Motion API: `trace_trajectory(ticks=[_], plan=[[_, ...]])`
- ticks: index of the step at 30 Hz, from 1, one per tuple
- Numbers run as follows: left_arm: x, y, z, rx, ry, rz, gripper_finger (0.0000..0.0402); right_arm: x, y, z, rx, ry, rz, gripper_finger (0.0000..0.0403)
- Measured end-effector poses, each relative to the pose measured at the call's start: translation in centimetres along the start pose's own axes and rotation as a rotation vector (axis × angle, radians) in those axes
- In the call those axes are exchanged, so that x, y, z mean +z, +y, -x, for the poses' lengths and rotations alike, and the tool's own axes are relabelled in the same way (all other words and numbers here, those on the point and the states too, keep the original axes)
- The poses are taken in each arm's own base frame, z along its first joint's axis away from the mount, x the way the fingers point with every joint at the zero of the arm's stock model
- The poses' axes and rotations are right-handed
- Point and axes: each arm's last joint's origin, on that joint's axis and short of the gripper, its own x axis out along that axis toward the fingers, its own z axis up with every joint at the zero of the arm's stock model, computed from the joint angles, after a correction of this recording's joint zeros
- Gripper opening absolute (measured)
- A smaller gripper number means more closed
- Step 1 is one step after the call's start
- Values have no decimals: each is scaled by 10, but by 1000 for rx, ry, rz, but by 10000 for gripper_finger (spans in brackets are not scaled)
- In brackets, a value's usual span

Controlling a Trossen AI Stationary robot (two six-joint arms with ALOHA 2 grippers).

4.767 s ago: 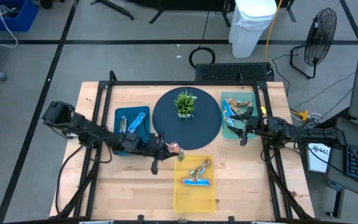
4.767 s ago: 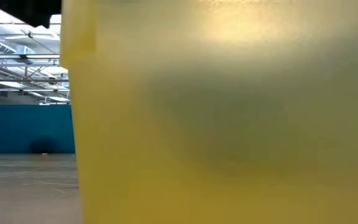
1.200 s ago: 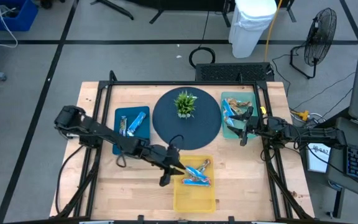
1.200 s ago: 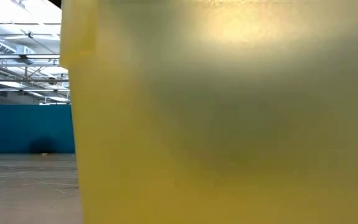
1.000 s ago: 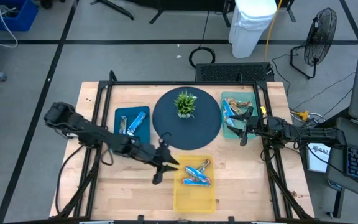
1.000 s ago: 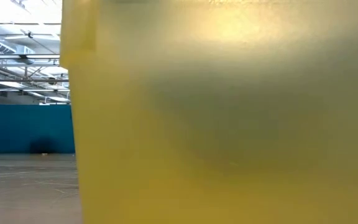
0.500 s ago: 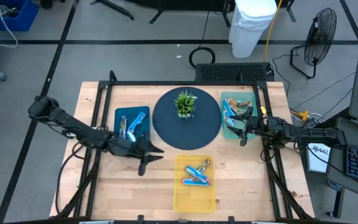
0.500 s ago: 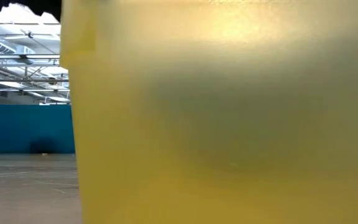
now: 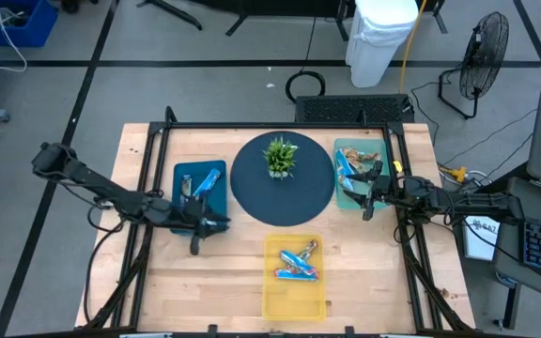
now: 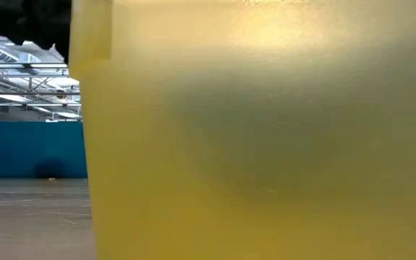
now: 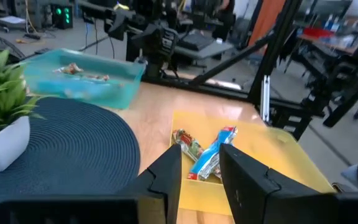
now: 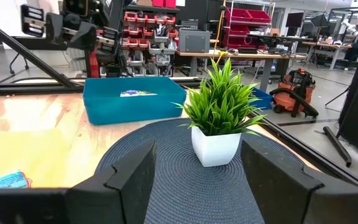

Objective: Pick and place Granola Bars by type
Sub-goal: Return to Home Position

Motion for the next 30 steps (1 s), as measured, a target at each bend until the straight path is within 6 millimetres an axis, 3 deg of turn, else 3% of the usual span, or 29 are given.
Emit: trace_trajectory(ticks=[12, 18, 30], plan=[[-29, 19, 32, -23, -89, 23, 113, 0, 0, 0, 0, 0, 0, 226], [-37, 24, 38, -41, -155, -26, 113, 0, 0, 0, 0, 0, 0, 226], [-40, 25, 40, -40, -123, -24, 113, 0, 0, 0, 0, 0, 0, 226]])
